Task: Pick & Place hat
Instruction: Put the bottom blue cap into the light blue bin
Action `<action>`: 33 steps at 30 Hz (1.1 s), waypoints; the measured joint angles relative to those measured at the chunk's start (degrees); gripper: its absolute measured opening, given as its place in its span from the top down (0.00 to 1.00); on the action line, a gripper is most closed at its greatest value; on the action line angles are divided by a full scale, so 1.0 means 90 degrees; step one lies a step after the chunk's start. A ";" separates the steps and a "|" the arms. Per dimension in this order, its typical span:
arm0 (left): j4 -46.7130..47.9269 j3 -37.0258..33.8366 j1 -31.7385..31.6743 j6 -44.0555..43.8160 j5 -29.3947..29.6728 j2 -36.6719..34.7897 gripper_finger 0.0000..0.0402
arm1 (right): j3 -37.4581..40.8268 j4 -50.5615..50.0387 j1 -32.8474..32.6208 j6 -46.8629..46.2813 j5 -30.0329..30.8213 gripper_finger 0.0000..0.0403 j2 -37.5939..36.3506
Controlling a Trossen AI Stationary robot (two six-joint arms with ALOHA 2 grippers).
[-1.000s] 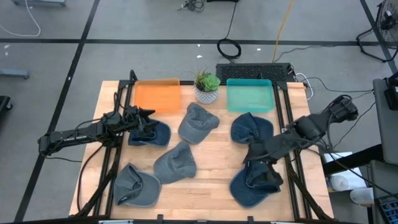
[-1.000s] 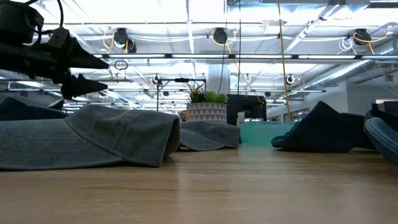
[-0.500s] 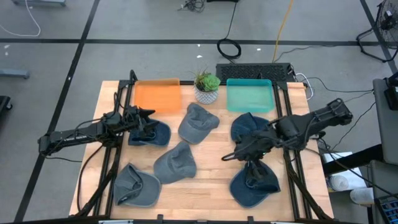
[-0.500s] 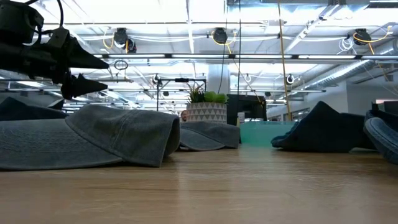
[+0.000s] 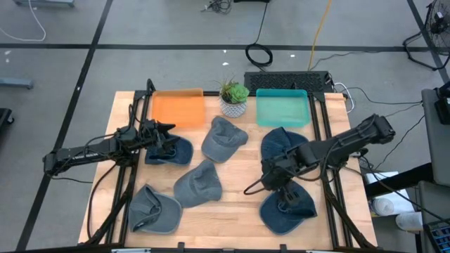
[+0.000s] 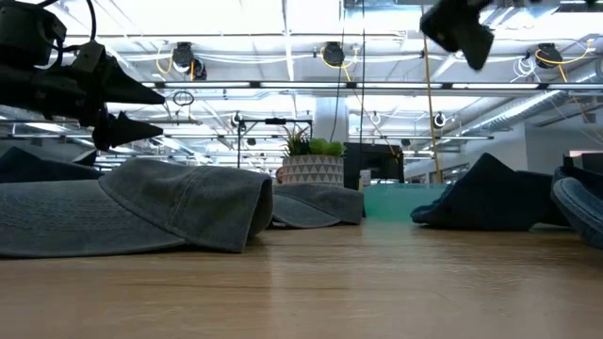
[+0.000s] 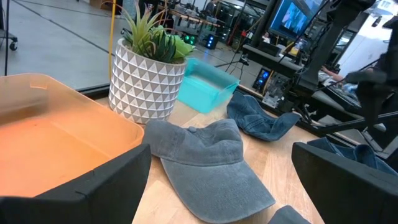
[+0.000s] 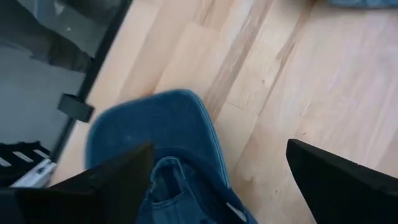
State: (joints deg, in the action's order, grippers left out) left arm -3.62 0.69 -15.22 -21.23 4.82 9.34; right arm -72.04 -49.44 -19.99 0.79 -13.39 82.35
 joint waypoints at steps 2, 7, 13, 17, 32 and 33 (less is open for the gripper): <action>0.0000 0.0000 0.0000 0.0000 0.0000 0.0002 0.01 | 0.0304 0.0310 0.0000 0.0089 -0.0021 0.13 -0.0002; -0.0002 0.0000 0.0000 0.0000 0.0000 0.0002 0.01 | 0.0995 0.1094 0.0002 0.0046 -0.0043 0.13 -0.0002; 0.0000 0.0000 0.0000 0.0000 0.0000 0.0000 0.01 | 0.1613 0.1872 0.0000 -0.0081 -0.0354 0.13 -0.0002; 0.0000 0.0000 -0.0001 0.0000 0.0000 0.0000 0.01 | 0.2053 0.2334 -0.0015 -0.0309 -0.0537 0.13 -0.0002; 0.0000 0.0002 0.0000 0.0000 0.0000 0.0000 0.01 | 0.3027 0.4055 -0.0206 0.0207 -0.0331 0.13 0.0423; -0.0001 0.0000 -0.0001 0.0000 0.0000 0.0001 0.01 | 0.3104 0.4084 -0.0211 0.0208 -0.0337 0.13 0.0425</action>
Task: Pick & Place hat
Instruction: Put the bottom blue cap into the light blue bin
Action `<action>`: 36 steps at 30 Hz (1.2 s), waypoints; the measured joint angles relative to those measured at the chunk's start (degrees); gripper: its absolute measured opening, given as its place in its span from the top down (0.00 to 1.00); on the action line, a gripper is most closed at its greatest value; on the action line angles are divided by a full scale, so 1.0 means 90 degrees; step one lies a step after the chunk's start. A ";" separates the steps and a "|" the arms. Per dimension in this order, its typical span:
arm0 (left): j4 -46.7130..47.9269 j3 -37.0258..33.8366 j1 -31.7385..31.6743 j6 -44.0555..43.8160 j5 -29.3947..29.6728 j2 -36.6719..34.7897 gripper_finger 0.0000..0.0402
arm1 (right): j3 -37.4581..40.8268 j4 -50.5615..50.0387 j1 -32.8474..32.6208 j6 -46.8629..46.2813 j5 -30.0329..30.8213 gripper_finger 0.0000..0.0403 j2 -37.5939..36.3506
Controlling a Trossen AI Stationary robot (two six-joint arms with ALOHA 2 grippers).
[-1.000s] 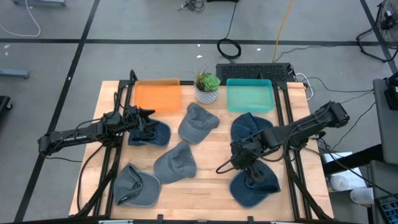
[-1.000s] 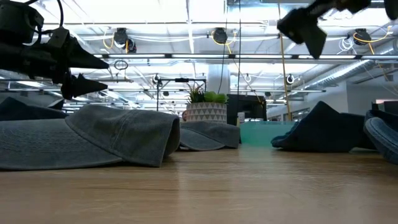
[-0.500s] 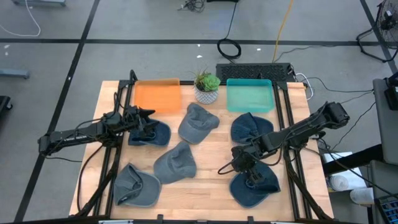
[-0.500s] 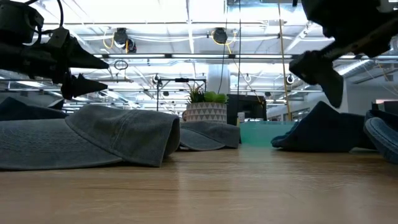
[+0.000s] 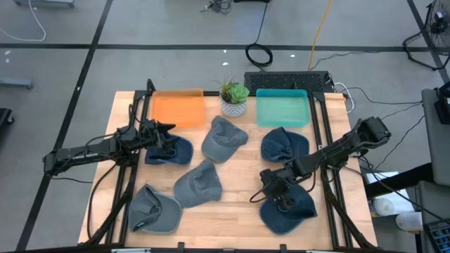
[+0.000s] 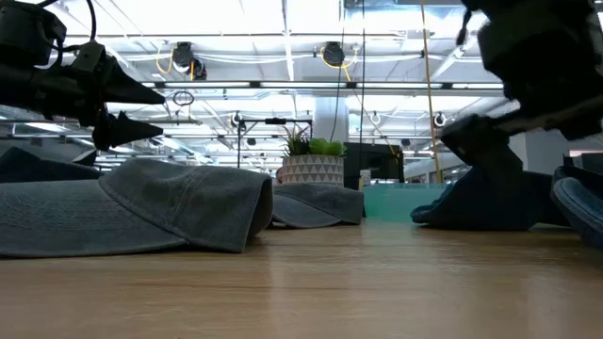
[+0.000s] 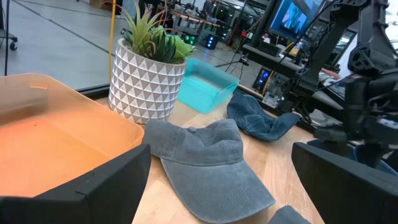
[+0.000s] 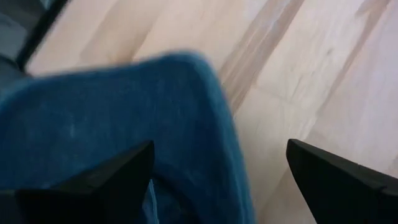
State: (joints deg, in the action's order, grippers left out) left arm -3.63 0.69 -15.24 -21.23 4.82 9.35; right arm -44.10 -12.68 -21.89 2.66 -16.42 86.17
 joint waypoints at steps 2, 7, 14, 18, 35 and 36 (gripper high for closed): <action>0.0001 0.0000 0.0001 0.0000 0.0000 0.0001 0.01 | 0.0072 0.0044 0.0002 -0.0104 -0.0019 0.13 0.0003; 0.0001 0.0000 -0.0001 0.0000 0.0000 -0.0001 0.01 | 0.0073 0.0182 0.0002 -0.0216 -0.0123 0.13 -0.0002; 0.0001 0.0000 0.0001 0.0000 0.0000 -0.0001 0.01 | 0.0073 0.0158 0.0002 -0.0410 -0.0784 0.18 -0.0002; -0.0001 0.0000 0.0001 0.0000 0.0000 -0.0001 0.01 | 0.0071 0.0174 0.0002 -0.0562 -0.1013 0.24 -0.0027; 0.0001 0.0000 0.0001 0.0000 0.0000 -0.0001 0.01 | 0.0068 0.0169 0.0012 -0.0551 -0.1042 0.55 -0.0027; 0.0001 0.0000 0.0000 0.0000 0.0000 0.0000 0.01 | 0.0068 0.0169 0.0012 -0.0549 -0.1040 0.59 -0.0027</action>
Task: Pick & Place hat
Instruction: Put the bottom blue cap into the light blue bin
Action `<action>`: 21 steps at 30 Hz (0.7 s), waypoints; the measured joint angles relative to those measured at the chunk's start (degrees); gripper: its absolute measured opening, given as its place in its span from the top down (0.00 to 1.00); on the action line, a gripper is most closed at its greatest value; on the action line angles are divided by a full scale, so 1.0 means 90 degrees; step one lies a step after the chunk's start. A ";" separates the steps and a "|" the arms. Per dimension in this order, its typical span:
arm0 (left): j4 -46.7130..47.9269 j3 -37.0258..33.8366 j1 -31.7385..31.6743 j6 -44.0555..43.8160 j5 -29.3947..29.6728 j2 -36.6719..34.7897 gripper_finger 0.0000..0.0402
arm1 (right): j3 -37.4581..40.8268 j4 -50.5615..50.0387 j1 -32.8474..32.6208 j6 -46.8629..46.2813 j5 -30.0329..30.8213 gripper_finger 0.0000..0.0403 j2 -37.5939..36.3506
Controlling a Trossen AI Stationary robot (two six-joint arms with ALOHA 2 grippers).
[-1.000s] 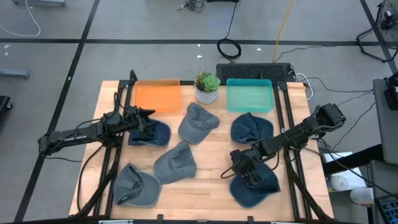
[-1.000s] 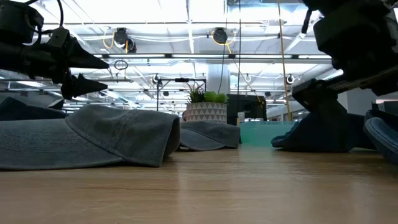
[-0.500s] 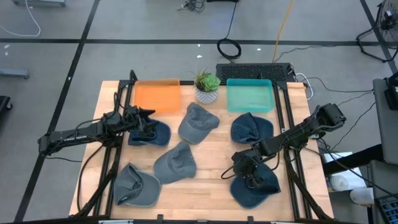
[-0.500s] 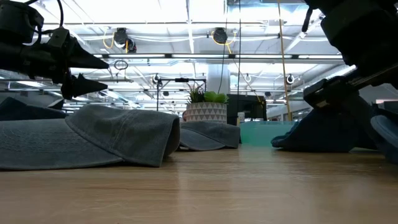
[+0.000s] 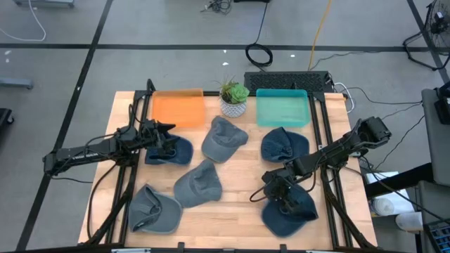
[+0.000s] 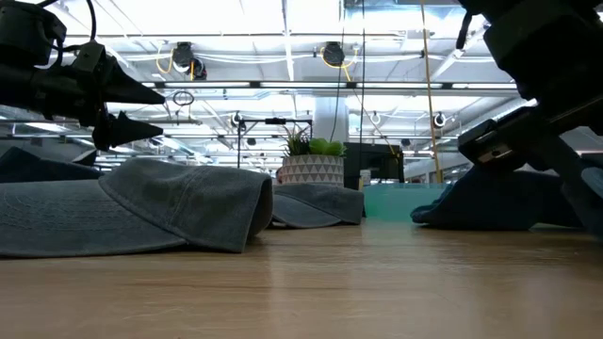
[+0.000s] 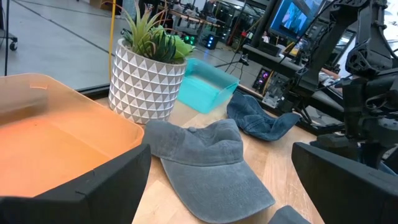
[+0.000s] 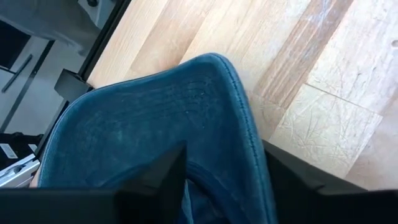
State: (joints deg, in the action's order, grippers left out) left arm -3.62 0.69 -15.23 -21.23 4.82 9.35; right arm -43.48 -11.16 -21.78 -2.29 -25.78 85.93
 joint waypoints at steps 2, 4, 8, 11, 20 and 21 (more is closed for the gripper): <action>-0.0002 0.0001 0.0001 0.0000 0.0000 -0.0001 0.01 | 0.0000 0.0000 0.0000 -0.0004 0.0003 0.66 0.0000; -0.0001 0.0000 0.0000 0.0000 0.0000 0.0001 0.01 | 0.0000 0.0000 0.0000 -0.0005 0.0003 0.75 0.0000; -0.0002 0.0000 0.0001 0.0000 0.0000 -0.0001 0.01 | 0.0000 -0.0002 0.0000 -0.0010 -0.0007 0.93 0.0000; -0.0001 0.0000 0.0000 0.0000 0.0000 -0.0001 0.01 | -0.0007 0.0001 0.0000 -0.0011 -0.0041 0.98 -0.0004; 0.0000 0.0000 0.0001 0.0000 -0.0001 -0.0001 0.01 | -0.0021 -0.0061 0.0019 -0.0227 0.0019 0.99 -0.0208; -0.0002 0.0000 0.0000 0.0000 0.0000 0.0000 0.01 | -0.0041 -0.0076 0.0037 -0.0233 0.0044 0.99 -0.0294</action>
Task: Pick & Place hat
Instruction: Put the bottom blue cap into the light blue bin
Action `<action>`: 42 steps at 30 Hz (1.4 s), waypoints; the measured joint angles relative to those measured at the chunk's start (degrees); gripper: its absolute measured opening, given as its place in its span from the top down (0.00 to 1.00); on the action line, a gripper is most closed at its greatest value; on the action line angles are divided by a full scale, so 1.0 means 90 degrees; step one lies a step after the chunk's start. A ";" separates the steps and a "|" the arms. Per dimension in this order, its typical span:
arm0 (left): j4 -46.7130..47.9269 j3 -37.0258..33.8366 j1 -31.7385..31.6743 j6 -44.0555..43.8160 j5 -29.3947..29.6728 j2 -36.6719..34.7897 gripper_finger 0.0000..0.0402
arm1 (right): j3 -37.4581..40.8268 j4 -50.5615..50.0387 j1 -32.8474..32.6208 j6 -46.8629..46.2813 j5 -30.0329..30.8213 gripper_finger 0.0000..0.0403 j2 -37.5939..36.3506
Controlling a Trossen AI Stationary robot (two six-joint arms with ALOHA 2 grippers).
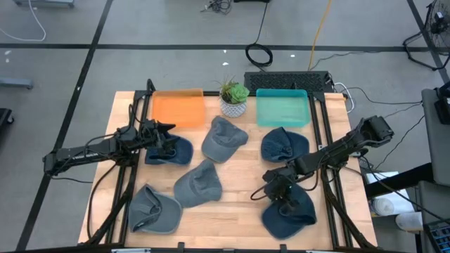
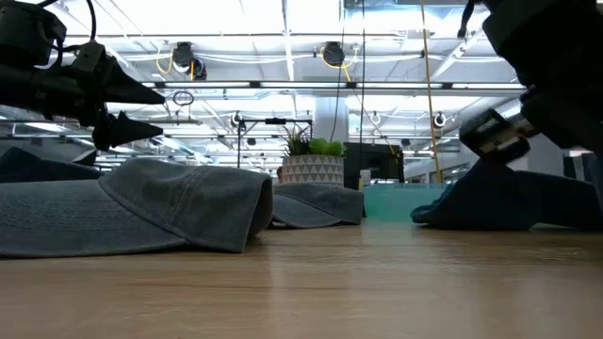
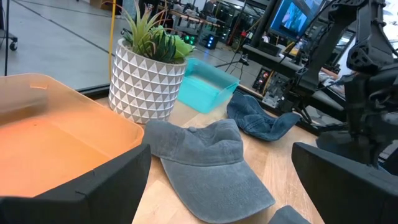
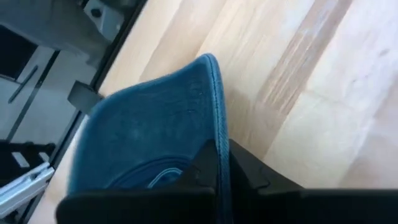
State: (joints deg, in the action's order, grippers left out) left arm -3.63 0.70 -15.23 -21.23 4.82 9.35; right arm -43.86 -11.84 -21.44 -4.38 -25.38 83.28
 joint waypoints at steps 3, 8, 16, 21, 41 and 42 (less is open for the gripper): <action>-0.0001 -0.0001 0.0001 0.0000 0.0000 -0.0001 0.01 | -0.0085 -0.0049 0.0050 0.0020 0.0327 0.99 -0.0342; 0.0001 -0.0001 0.0000 0.0000 0.0000 0.0000 0.01 | -0.0209 -0.0361 0.0220 0.0129 0.1287 1.00 -0.1167; 0.0000 -0.0001 0.0001 0.0000 -0.0002 0.0000 0.01 | -0.0228 -0.0529 0.0627 0.0213 0.3005 1.00 -0.2452; -0.0001 -0.0001 0.0000 0.0000 0.0000 -0.0001 0.01 | -0.0228 -0.0534 0.1006 0.0658 0.3362 1.00 -0.2899; -0.0001 0.0001 0.0000 0.0000 0.0000 -0.0001 0.01 | -0.0228 0.2571 0.2133 0.3830 0.4998 1.00 -0.3137; -0.0001 -0.0001 -0.0001 0.0000 0.0000 -0.0001 0.01 | -0.0228 0.2766 0.2156 0.4083 0.5083 1.00 -0.3137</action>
State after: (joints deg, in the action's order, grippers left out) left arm -3.64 0.69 -15.24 -21.23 4.82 9.35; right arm -45.91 13.05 -2.04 32.36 20.36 55.05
